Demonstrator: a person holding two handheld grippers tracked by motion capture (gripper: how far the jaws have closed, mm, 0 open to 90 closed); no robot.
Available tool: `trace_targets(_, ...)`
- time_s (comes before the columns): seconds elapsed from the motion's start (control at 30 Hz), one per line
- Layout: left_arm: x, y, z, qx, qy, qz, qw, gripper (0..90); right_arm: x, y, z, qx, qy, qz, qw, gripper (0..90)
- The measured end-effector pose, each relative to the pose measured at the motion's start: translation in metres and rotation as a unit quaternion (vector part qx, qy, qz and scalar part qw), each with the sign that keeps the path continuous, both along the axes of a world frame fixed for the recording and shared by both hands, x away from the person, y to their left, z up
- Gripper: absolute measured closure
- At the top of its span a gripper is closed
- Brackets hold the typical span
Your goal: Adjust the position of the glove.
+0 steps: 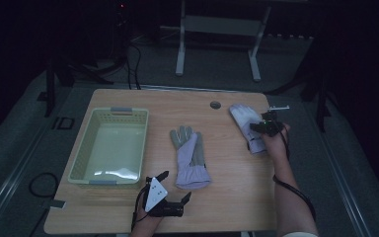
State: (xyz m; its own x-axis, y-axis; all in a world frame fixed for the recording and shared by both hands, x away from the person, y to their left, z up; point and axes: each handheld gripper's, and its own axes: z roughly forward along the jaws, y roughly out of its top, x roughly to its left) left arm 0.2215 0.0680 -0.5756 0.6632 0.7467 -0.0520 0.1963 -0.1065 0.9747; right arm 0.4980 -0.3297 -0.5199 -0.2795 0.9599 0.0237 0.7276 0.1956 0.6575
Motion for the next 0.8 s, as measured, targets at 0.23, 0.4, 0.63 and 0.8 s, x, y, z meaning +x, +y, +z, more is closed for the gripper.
trace_targets(0.23, 0.0, 0.0, 0.0, 0.0, 0.0, -0.001, 1.0, 0.2, 0.006, -0.002, -0.012, 0.006, 0.027, -0.001, 0.9996, 51.2)
trace_targets(0.4, 0.0, 0.0, 0.0, 0.001, 0.0, -0.001, 1.0, 0.2, 0.006, -0.002, -0.013, 0.016, 0.041, 0.012, 0.9989, 64.0)
trace_targets(0.63, 0.0, 0.0, 0.0, 0.001, 0.0, -0.001, 1.0, 0.2, 0.003, 0.0, -0.006, 0.02, 0.041, 0.007, 0.999, 77.0)
trace_targets(0.8, 0.0, 0.0, 0.0, 0.002, 0.0, -0.001, 1.0, 0.2, -0.006, -0.002, 0.012, 0.009, 0.029, -0.004, 0.9995, 80.1)
